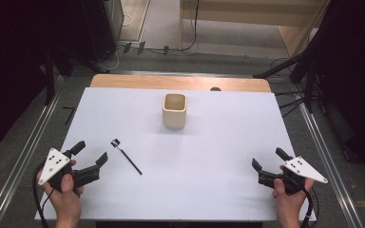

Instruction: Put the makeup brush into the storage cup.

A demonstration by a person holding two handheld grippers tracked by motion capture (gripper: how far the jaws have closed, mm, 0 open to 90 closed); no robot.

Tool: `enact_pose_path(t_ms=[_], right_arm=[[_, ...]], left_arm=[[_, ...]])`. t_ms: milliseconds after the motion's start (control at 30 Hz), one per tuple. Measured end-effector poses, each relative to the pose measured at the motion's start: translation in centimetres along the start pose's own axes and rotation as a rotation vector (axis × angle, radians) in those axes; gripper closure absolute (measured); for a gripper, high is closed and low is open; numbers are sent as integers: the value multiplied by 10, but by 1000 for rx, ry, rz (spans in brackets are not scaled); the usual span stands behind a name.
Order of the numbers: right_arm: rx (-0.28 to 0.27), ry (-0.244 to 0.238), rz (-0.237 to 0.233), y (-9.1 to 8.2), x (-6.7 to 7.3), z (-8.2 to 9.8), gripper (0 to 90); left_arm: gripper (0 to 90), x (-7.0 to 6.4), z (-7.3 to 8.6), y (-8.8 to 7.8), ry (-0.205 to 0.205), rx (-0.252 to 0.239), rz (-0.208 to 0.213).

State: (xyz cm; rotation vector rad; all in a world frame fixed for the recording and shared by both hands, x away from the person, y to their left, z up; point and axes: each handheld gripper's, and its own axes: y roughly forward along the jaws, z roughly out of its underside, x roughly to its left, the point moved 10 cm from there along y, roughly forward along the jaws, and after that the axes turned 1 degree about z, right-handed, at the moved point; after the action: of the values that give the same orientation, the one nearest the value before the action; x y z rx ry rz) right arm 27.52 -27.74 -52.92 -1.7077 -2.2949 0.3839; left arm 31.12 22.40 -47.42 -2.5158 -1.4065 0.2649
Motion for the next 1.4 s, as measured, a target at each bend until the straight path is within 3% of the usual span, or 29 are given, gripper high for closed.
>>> enact_pose_path(t_ms=[133,200,367,500,600,700,867,1000,1100,1400], right_arm=[[-3,7,-3,0,0,-1,62],[-6,15,-8,0,1,-2,64],[-5,14,-4,0,0,-3,64],[-3,11,0,0,-1,-3,64],[1,10,-1,0,-3,-2,64],[7,12,7,1,-5,-1,63],[18,3,7,3,-3,0,63],[25,-5,10,5,-2,1,63],[30,-11,9,6,-1,2,63],[42,-16,20,7,-1,4,63]], left_arm=[[142,-10,-2,13,12,47,10],[141,-13,-1,19,20,96,8],[138,-16,6,39,-62,239,38],[142,-19,8,51,-77,329,60],[144,-20,10,57,-89,367,40],[143,-18,20,63,-99,453,14],[142,-18,38,71,-121,582,4],[142,-23,44,74,-149,619,37],[152,-24,49,75,-159,659,32],[257,-22,64,82,-168,754,-63]])
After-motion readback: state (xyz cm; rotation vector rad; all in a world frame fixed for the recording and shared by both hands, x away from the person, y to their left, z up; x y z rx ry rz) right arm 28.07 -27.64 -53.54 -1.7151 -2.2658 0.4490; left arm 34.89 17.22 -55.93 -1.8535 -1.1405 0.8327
